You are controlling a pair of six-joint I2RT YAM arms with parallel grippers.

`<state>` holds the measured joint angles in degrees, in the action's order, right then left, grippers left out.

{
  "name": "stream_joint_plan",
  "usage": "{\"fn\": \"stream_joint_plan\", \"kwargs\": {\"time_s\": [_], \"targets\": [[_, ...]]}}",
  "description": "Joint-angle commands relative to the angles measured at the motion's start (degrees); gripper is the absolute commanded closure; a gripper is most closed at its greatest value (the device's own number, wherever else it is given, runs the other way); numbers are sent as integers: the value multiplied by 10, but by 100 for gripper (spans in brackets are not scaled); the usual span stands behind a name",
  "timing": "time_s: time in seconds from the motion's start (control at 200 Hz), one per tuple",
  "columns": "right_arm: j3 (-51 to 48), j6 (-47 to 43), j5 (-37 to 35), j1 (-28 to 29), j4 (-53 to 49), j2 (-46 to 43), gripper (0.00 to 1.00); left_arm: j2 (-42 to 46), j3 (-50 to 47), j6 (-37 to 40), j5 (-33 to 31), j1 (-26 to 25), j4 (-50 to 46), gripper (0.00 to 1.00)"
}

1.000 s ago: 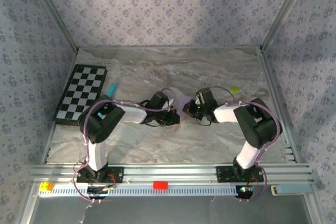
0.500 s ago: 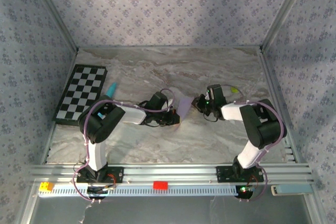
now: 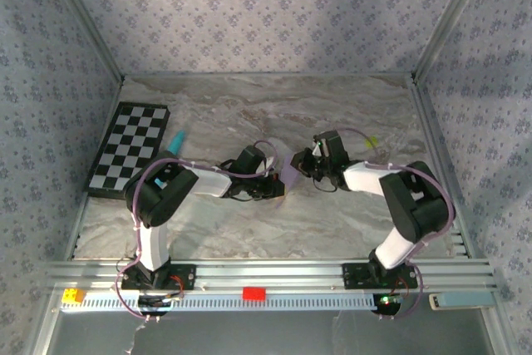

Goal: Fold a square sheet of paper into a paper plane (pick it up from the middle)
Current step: Fold the wing for the fifth time at the center of the table.

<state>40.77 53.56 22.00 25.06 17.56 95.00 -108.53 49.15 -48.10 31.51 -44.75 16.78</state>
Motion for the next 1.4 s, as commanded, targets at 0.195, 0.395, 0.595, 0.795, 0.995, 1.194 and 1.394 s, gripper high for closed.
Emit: {"fn": "stream_joint_plan", "kwargs": {"time_s": [0.195, 0.395, 0.595, 0.795, 0.995, 1.194, 1.394], "targets": [[24, -3, -24, -29, -14, 82, 89, -39, -26, 0, -10, -20, -83, 100], [23, -2, -21, -74, 4, 98, 89, -41, -32, 0, -6, -21, -79, 100], [36, -3, -17, -110, -3, 109, 89, -41, -34, -2, -7, -22, -75, 100], [52, -5, -12, -126, -14, 117, 89, -44, -31, -2, -5, -23, -75, 100], [82, -22, 9, -126, -52, 81, 89, -45, -29, -3, -4, -23, -76, 100], [91, -60, 12, -116, -104, 11, 87, -43, -28, -2, -5, -23, -75, 100], [56, -57, 33, -51, -92, -25, 89, -41, -26, -3, -5, -23, -75, 100]]}}
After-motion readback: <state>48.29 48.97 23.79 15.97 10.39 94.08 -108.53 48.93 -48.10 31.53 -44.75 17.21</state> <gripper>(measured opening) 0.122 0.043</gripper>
